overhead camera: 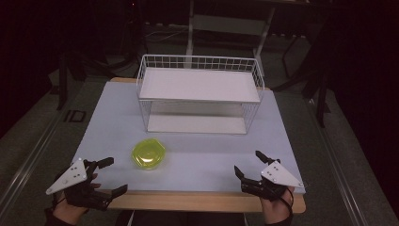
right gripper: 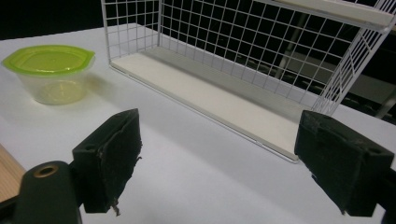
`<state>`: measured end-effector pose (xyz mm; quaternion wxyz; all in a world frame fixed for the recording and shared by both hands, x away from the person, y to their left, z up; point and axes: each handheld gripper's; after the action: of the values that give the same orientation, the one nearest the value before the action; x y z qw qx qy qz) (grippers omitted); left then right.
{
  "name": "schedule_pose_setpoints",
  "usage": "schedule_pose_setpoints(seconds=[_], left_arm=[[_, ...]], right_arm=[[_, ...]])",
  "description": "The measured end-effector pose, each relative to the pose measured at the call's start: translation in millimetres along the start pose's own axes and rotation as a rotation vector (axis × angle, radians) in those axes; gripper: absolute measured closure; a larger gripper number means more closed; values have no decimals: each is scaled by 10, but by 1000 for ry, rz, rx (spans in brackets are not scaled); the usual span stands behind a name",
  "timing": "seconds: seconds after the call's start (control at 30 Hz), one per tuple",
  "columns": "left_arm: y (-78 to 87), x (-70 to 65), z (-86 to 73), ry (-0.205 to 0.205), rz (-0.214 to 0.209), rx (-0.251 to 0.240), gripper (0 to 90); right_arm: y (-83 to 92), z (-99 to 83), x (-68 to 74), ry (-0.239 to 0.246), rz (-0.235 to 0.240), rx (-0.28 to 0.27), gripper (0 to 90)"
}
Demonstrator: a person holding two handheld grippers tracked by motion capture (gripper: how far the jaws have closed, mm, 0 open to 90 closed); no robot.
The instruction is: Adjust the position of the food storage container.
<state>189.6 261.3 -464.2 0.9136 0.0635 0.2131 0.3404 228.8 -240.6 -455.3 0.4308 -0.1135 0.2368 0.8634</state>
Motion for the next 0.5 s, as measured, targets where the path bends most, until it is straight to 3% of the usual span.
schedule_pose_setpoints(seconds=[0.1,0.17,0.2,0.27,0.33,0.43,0.5], left_arm=[[17,-27,14,-3,-11,-27,10],[27,-53,27,-8,4,-42,10],[33,-52,51,23,-3,-27,10],[40,-55,61,33,2,-27,10],[55,-66,98,65,39,-19,10],[61,-42,155,115,51,-5,10],[47,-35,189,122,75,24,13]], right_arm=[[13,4,2,2,-7,-1,145],[30,5,-2,4,-13,-3,144],[34,5,-7,1,-11,-4,143],[37,4,-10,-2,-14,-7,142],[41,7,-16,-4,-14,-9,142],[35,11,-17,-8,-14,-12,141],[24,15,-13,-6,-10,-11,141]])
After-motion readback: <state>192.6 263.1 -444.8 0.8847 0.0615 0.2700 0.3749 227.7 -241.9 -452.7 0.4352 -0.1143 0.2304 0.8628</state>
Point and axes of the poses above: each handheld gripper's, and its own axes: y roughly backward along the jaws, z roughly out of its top, x roughly to its left, and after that the axes turned 15 degrees about y, right-handed
